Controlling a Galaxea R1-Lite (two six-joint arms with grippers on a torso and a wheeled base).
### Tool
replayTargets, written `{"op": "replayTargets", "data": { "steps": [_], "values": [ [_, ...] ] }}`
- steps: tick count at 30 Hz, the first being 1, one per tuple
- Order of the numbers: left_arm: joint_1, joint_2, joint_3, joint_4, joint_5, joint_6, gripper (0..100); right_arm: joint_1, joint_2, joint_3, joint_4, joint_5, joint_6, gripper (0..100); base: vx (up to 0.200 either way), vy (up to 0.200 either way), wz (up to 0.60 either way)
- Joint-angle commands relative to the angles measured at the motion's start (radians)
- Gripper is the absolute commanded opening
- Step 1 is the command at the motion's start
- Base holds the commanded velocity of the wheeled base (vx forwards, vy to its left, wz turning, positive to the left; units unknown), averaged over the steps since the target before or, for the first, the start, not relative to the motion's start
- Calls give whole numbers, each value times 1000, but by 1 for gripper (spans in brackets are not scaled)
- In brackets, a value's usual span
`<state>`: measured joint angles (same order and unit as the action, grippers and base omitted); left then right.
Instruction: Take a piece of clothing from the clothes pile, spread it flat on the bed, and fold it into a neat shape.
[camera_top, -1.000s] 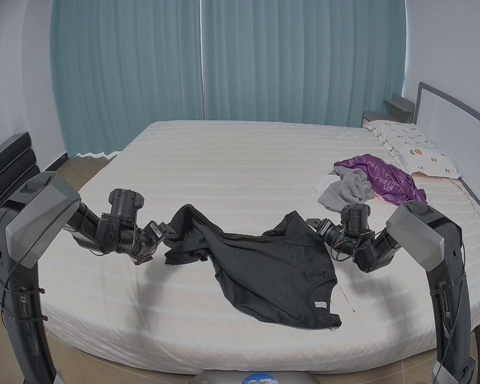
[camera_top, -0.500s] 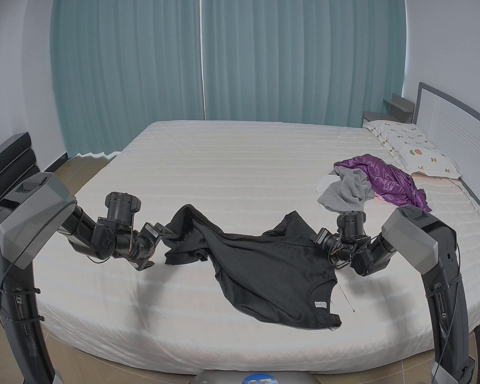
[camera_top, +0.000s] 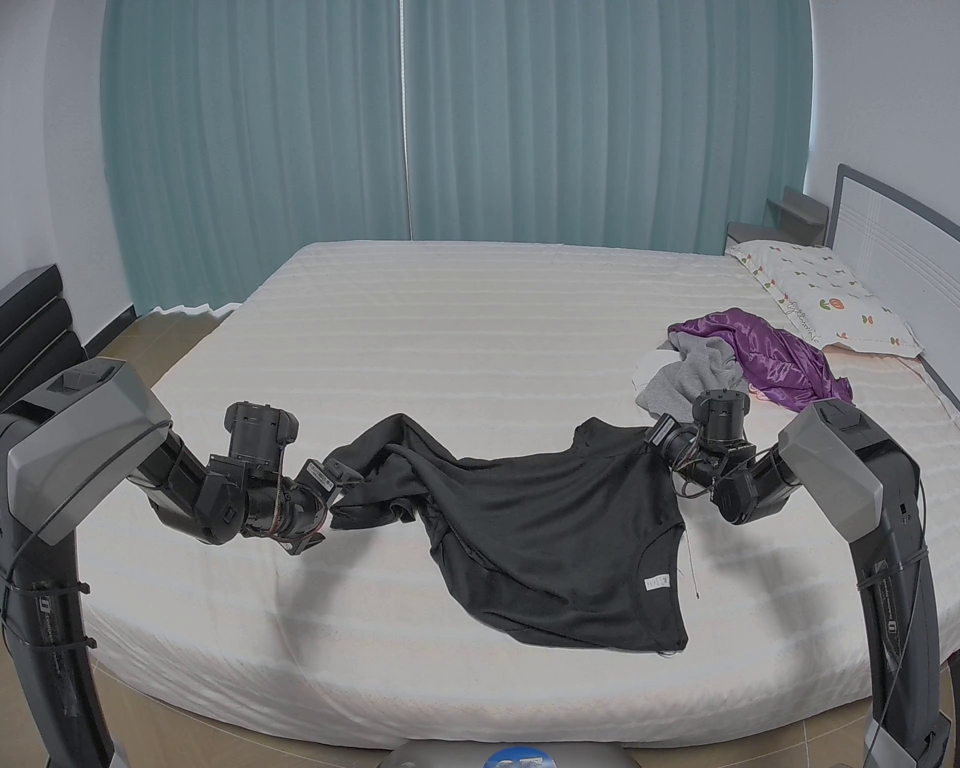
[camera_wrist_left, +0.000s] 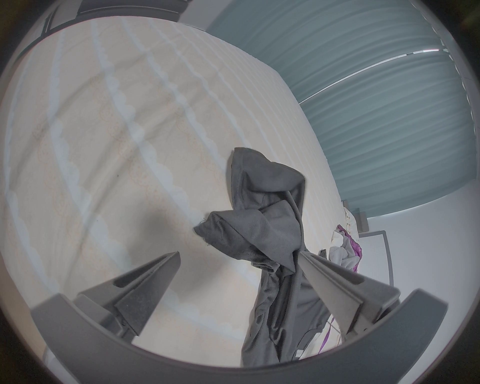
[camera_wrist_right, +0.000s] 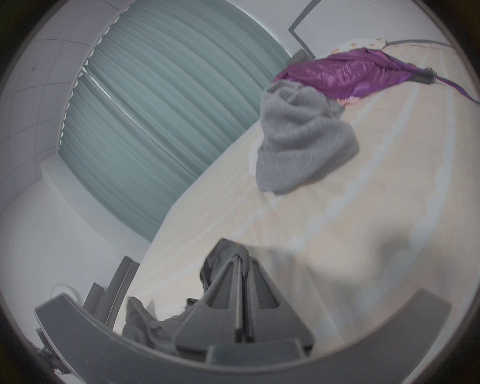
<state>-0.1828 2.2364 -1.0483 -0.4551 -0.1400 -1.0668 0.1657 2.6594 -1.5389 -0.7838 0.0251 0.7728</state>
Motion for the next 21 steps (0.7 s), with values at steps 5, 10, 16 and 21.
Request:
{"op": "replayTargets", "data": {
  "steps": [5,10,16,21],
  "values": [
    [-9,8,27,-14,2,1,100,-17,53,-155,1,-86,-7,0,0,0,0],
    [-9,8,27,-14,2,1,100,-22,79,-207,3,-116,-15,0,0,0,0],
    [-9,6,36,-14,2,1,100,-25,85,-202,-2,-120,-36,100,0,0,0],
    [-9,-1,54,-16,2,1,100,-20,39,-99,-11,-108,-36,100,0,0,0]
  ]
}}
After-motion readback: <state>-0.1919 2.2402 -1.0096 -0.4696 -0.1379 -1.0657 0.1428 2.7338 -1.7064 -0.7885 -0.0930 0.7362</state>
